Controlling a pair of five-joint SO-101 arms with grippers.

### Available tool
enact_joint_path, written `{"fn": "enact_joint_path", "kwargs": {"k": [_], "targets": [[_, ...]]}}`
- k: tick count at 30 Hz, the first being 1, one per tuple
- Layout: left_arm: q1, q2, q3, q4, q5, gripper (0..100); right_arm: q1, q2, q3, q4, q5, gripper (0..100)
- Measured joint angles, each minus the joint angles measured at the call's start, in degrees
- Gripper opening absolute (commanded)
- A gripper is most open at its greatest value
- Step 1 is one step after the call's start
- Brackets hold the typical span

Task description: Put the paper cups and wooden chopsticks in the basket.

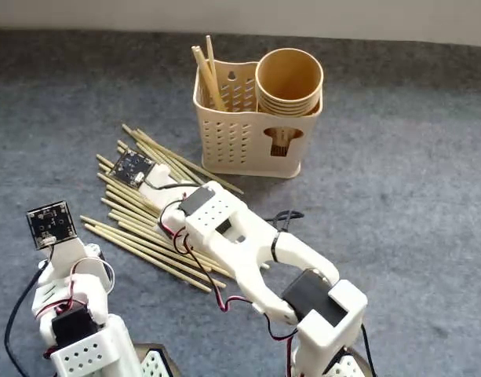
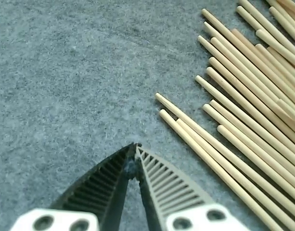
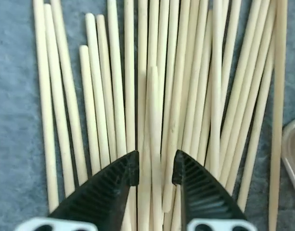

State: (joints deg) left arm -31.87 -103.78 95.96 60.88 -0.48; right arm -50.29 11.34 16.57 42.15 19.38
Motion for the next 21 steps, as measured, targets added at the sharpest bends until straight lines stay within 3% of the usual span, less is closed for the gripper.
{"fn": "enact_joint_path", "kwargs": {"k": [11,16,21], "targets": [[0.0,0.0,0.0,0.0,0.0,1,0.2,4.4,-0.4,-3.4,0.0,12.5],[0.0,0.0,0.0,0.0,0.0,1,0.5,4.4,-0.5,-3.5,0.0,3.6],[0.0,0.0,0.0,0.0,0.0,1,0.5,4.4,-0.5,-3.6,0.0,3.0]]}}
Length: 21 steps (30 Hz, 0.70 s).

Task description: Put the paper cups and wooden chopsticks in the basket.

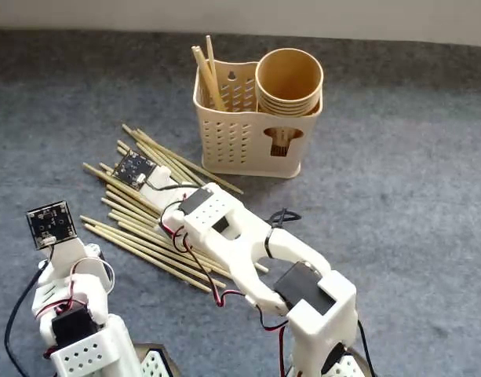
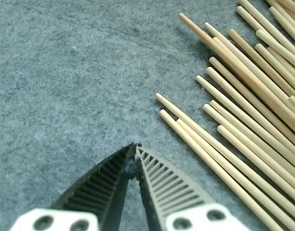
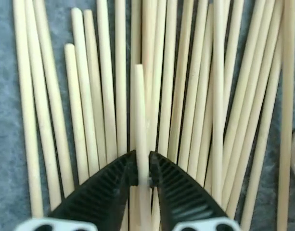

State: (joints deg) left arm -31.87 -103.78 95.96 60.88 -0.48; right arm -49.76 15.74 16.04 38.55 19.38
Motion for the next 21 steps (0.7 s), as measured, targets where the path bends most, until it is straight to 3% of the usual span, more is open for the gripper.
{"fn": "enact_joint_path", "kwargs": {"k": [21], "targets": [[0.0,0.0,0.0,0.0,0.0,1,2.3,-6.8,1.9,6.1,0.0,3.5]]}}
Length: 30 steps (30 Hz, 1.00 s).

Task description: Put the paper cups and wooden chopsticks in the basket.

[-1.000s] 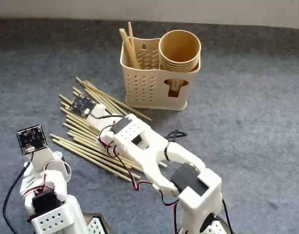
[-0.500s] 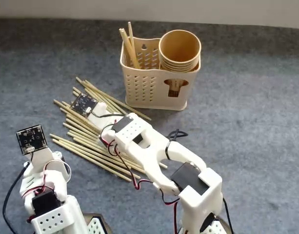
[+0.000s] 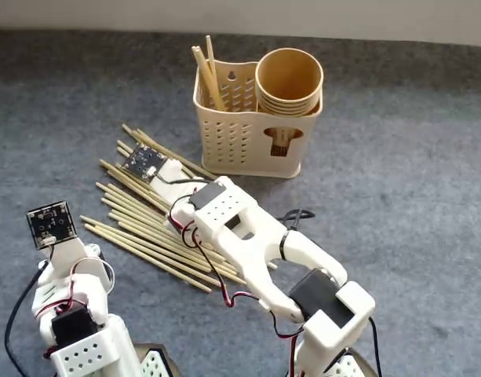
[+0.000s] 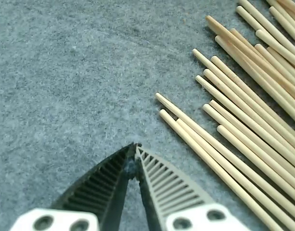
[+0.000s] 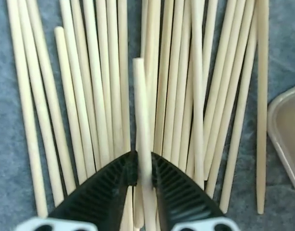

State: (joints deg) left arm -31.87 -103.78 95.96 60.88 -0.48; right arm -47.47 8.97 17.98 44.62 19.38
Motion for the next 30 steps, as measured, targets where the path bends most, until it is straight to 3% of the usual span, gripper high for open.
{"fn": "enact_joint_path", "kwargs": {"k": [12,17,30], "targets": [[0.0,0.0,0.0,0.0,0.0,1,-0.1,3.0,0.0,0.7,0.0,3.7],[0.0,0.0,0.0,0.0,0.0,1,0.0,3.3,-0.7,6.3,0.0,9.7],[0.0,0.0,0.0,0.0,0.0,1,0.0,3.3,-4.0,9.4,0.0,0.5]]}}
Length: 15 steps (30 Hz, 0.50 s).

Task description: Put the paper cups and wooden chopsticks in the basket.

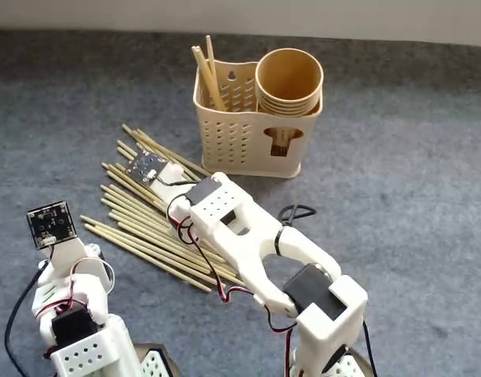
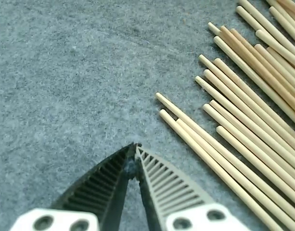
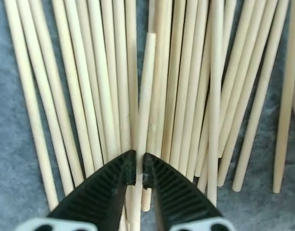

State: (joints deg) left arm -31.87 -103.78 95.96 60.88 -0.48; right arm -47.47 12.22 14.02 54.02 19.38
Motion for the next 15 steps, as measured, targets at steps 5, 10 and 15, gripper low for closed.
{"fn": "enact_joint_path", "kwargs": {"k": [5,10,15], "targets": [[0.0,0.0,0.0,0.0,0.0,1,0.0,0.0,0.0,0.1,0.0,0.5],[0.0,0.0,0.0,0.0,0.0,1,0.0,0.0,0.0,0.4,0.0,0.5],[0.0,0.0,0.0,0.0,0.0,1,0.9,-3.2,-0.2,3.6,0.0,0.5]]}}
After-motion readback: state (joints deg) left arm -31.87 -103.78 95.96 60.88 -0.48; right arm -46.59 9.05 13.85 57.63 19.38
